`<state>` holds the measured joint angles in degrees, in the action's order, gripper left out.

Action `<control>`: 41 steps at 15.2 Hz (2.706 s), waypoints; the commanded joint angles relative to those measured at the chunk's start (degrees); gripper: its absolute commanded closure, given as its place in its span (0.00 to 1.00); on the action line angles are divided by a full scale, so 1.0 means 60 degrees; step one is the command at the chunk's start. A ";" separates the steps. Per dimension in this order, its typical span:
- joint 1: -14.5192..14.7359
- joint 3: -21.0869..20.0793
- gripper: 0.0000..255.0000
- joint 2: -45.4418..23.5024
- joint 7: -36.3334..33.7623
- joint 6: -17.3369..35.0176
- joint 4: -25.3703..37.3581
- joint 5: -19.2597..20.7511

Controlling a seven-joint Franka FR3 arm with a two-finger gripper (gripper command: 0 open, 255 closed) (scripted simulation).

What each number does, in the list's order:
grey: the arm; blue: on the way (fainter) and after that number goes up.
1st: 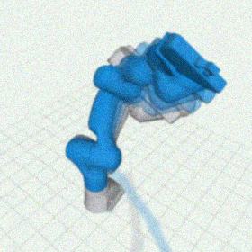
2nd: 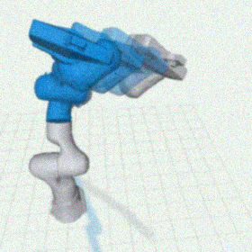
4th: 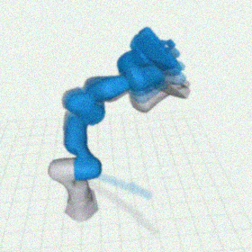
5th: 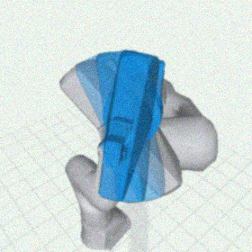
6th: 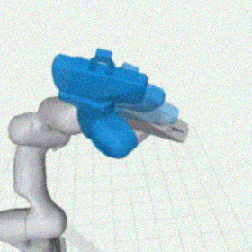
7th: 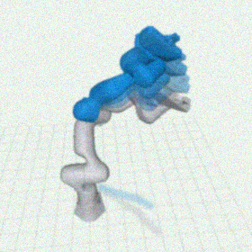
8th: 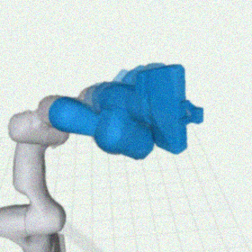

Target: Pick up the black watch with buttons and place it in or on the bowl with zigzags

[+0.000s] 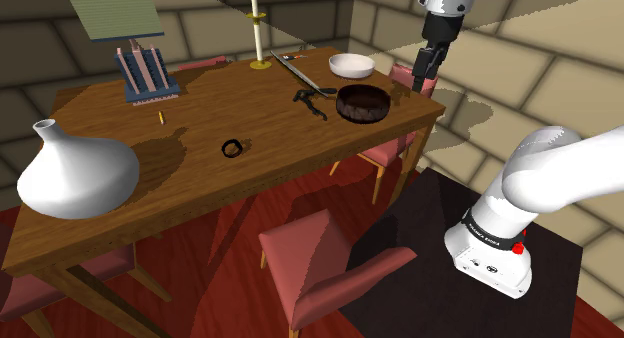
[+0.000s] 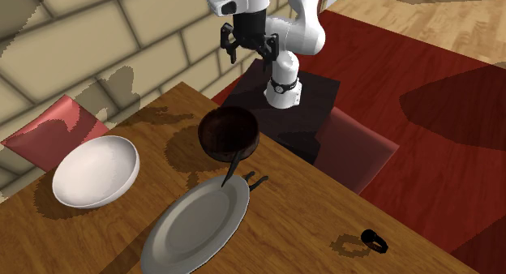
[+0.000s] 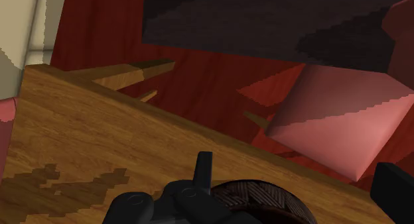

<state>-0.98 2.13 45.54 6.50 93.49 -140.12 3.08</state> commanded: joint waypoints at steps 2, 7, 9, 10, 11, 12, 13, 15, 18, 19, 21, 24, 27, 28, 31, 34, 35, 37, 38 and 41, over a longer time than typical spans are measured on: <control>0.0078 -0.0182 0.00 -0.0170 -0.0227 0.0146 0.0021 -0.0143; 0.0426 -0.1066 0.00 -0.1187 -0.1329 0.0888 0.0309 -0.0765; 0.0543 -0.1405 0.00 -0.1663 -0.1758 0.1180 0.0510 -0.0959; 0.0596 -0.1572 0.00 -0.1914 -0.1971 0.1322 0.0628 -0.1043; 0.0643 -0.1738 0.00 -0.2173 -0.2182 0.1462 0.0758 -0.1117; 0.0688 -0.1901 0.00 -0.2439 -0.2395 0.1598 0.0900 -0.1181; 0.0728 -0.2062 0.00 -0.2713 -0.2607 0.1730 0.1054 -0.1234; 0.0797 -0.2379 0.00 -0.3280 -0.3032 0.1979 0.1397 -0.1306; 0.0882 -0.2836 0.00 -0.4179 -0.3682 0.2310 0.1999 -0.1321; 0.0910 -0.2980 0.00 -0.4491 -0.3903 0.2408 0.2222 -0.1299; 0.0963 -0.3259 0.00 -0.5132 -0.4353 0.2579 0.2705 -0.1215; 0.1059 -0.3642 0.00 -0.6139 -0.5047 0.2771 0.3519 -0.0985; 0.1204 -0.3961 0.00 -0.7198 -0.5757 0.2871 0.4447 -0.0637; 0.1267 -0.4051 0.00 -0.7563 -0.5994 0.2881 0.4784 -0.0499; 0.1527 -0.4252 0.00 -0.8690 -0.6687 0.2833 0.5886 -0.0037; 0.1894 -0.4351 0.00 -0.9864 -0.7324 0.2660 0.7146 0.0459; 0.2042 -0.4360 0.00 -1.0266 -0.7517 0.2572 0.7608 0.0624; 0.2372 -0.4347 0.00 -1.1091 -0.7867 0.2348 0.8606 0.0942; 0.2554 -0.4327 0.00 -1.1517 -0.8022 0.2209 0.9149 0.1095; 0.2970 -0.4249 0.00 -1.2429 -0.8291 0.1862 1.0381 0.1385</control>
<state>16.25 -23.56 -27.38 -42.87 104.90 -79.71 10.84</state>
